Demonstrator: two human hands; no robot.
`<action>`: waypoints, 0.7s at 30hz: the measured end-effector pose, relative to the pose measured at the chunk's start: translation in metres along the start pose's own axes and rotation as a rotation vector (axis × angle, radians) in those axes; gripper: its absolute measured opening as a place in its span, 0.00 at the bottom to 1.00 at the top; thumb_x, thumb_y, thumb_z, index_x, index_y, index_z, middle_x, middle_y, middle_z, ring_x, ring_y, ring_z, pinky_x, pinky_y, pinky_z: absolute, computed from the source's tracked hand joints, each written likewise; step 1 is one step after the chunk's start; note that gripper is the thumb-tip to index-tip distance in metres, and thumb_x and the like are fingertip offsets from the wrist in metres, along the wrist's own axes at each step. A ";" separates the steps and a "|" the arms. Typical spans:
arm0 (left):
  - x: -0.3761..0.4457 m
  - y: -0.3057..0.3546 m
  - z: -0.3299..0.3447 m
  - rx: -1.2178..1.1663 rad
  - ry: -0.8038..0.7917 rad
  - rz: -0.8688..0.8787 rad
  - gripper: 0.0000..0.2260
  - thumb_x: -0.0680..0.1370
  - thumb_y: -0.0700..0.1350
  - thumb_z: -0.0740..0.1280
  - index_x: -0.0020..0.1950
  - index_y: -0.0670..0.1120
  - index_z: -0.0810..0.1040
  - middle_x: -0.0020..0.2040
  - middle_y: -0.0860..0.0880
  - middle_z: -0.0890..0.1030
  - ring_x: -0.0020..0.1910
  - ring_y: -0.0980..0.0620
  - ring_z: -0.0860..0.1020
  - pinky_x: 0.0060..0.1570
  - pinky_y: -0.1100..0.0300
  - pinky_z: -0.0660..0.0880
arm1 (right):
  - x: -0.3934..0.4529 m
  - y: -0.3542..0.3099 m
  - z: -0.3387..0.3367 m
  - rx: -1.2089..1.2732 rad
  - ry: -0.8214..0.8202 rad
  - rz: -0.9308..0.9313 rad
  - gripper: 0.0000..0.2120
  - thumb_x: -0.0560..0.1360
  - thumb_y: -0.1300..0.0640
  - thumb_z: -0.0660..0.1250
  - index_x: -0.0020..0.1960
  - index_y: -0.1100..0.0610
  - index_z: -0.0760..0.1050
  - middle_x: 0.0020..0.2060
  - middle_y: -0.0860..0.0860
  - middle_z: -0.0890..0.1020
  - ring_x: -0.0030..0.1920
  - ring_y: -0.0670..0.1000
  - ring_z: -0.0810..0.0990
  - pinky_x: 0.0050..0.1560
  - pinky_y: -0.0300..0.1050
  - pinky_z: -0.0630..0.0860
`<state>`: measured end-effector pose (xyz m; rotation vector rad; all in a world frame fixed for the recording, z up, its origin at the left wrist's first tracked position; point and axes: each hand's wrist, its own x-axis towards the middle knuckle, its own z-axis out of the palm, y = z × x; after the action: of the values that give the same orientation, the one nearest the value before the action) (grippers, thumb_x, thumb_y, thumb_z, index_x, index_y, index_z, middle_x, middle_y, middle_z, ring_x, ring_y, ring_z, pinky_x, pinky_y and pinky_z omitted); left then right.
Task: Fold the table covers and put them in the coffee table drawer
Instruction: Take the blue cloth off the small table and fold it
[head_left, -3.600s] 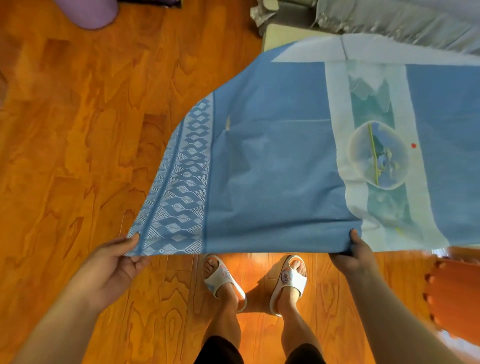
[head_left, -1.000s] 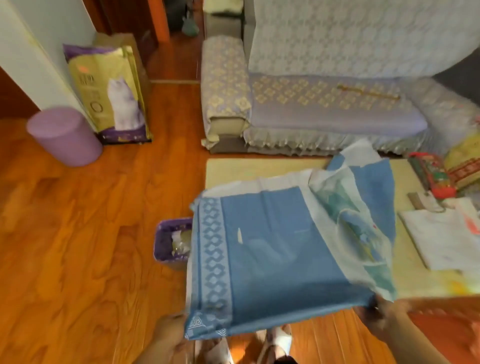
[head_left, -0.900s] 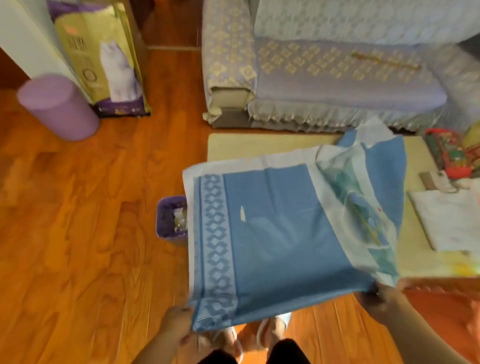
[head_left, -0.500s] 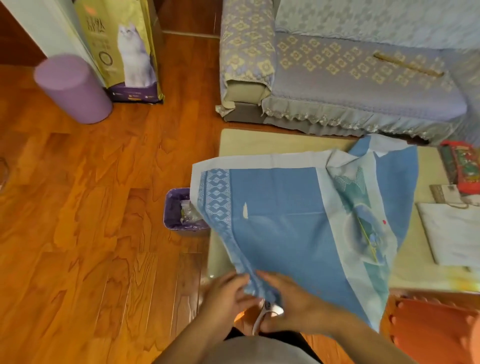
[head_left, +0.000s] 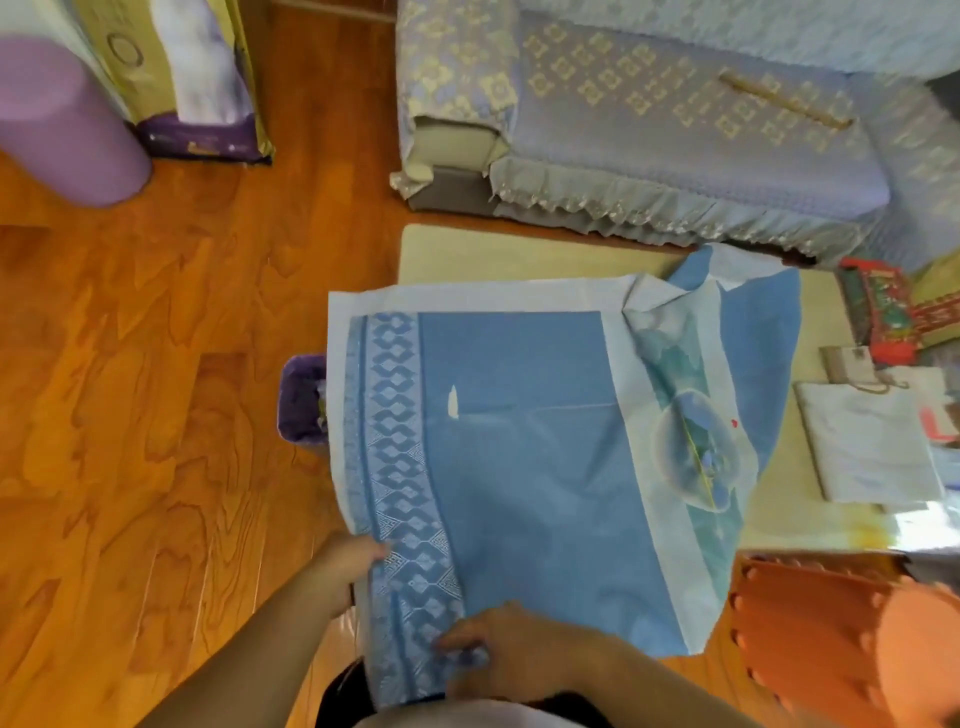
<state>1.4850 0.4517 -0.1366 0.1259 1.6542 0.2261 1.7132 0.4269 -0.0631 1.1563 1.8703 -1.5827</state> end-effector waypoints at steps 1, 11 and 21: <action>0.014 -0.008 -0.003 0.069 0.068 -0.002 0.13 0.78 0.40 0.72 0.60 0.36 0.79 0.49 0.38 0.84 0.47 0.38 0.83 0.50 0.42 0.81 | 0.014 0.009 -0.010 0.011 -0.039 0.033 0.22 0.77 0.41 0.68 0.70 0.42 0.74 0.68 0.48 0.77 0.67 0.50 0.75 0.70 0.41 0.67; 0.128 -0.083 -0.005 0.061 0.339 0.003 0.09 0.79 0.44 0.72 0.53 0.40 0.78 0.39 0.44 0.78 0.36 0.47 0.75 0.33 0.57 0.68 | 0.275 0.128 -0.286 -0.647 0.565 0.132 0.21 0.79 0.60 0.64 0.70 0.67 0.71 0.64 0.70 0.75 0.65 0.69 0.73 0.67 0.56 0.68; 0.150 -0.104 0.003 0.081 0.494 0.145 0.14 0.82 0.45 0.68 0.42 0.38 0.70 0.32 0.42 0.66 0.29 0.48 0.66 0.30 0.56 0.59 | 0.343 0.118 -0.339 -0.638 0.562 0.173 0.23 0.79 0.50 0.67 0.68 0.61 0.68 0.63 0.65 0.73 0.60 0.68 0.75 0.60 0.58 0.71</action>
<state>1.4784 0.3834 -0.3051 0.2679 2.1497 0.3184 1.6793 0.8577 -0.3085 1.4743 2.2839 -0.5002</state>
